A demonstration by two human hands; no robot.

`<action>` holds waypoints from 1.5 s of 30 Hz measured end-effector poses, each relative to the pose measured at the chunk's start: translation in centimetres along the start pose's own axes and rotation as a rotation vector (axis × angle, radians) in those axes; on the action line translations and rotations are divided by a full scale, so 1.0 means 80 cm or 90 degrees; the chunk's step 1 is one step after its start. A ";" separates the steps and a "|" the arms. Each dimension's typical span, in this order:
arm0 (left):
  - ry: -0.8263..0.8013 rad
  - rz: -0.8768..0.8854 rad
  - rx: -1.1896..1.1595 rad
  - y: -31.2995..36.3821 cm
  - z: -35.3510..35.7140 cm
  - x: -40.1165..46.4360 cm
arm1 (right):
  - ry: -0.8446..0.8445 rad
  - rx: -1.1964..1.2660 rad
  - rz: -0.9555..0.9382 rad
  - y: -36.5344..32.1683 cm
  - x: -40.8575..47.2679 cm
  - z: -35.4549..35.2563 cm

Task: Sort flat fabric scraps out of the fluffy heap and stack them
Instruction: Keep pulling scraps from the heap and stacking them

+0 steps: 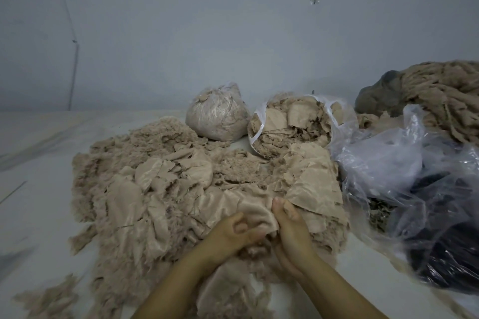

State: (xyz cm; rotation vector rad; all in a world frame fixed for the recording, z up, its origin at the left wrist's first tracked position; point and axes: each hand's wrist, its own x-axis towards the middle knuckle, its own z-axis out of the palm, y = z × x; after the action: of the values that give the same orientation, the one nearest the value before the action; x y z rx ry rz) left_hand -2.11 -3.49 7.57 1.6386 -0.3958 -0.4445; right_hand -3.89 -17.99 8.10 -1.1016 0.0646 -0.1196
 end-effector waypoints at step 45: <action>0.211 0.035 0.006 0.012 -0.024 -0.001 | -0.076 -0.241 0.098 -0.016 0.004 -0.022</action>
State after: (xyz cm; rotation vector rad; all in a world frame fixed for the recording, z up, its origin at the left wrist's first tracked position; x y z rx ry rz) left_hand -1.26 -1.92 8.69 1.6705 -0.1935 -0.1259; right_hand -3.87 -20.14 8.46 -1.4742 0.0667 0.1006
